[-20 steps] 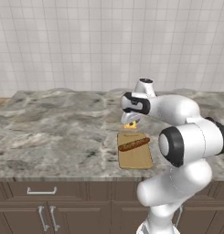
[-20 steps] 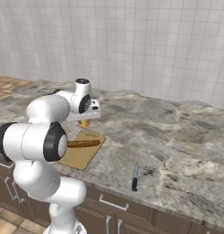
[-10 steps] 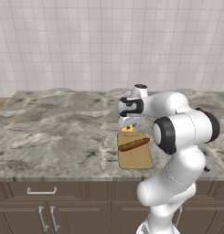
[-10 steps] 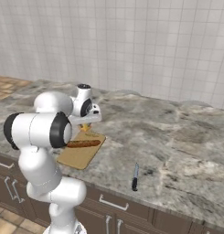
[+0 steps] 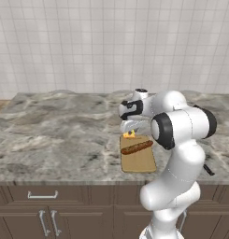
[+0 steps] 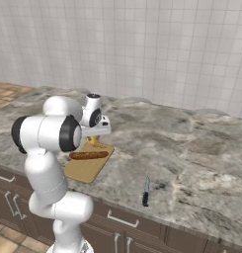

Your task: Retrieve the sausage and cheese from the fridge and place them on the cutting board on the counter.

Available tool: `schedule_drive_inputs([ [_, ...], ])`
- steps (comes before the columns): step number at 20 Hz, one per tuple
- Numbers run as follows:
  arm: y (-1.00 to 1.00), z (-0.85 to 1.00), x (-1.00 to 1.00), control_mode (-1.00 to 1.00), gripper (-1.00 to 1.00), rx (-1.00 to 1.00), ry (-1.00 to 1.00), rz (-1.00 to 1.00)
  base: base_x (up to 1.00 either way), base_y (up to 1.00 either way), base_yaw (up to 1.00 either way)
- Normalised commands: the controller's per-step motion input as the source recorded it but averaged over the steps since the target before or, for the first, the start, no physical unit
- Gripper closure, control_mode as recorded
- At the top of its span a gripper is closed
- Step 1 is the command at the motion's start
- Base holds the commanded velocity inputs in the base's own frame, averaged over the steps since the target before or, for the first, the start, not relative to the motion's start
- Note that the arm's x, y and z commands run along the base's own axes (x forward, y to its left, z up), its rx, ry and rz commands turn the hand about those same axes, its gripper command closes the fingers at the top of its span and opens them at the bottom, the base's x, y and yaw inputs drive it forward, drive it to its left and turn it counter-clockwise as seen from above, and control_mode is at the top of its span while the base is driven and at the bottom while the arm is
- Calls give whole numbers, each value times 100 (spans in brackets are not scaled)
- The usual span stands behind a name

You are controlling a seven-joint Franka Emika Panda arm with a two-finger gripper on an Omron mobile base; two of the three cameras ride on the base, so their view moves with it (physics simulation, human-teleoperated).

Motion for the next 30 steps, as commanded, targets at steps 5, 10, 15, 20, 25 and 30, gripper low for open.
schedule_drive_inputs([
  [5,0,-21,3,-100,100,0,3,0,0,0,0],
  [10,0,-22,6,-100,100,0,1,0,0,0,0],
  [15,3,-24,-1,-100,-100,0,1,0,0,0,0],
  [20,12,-7,-8,-100,-100,0,1,0,0,0,0],
  [25,6,34,-16,-100,-100,0,0,2,0,0,0],
  [30,0,90,-33,-100,-100,0,3,1,0,0,0],
])
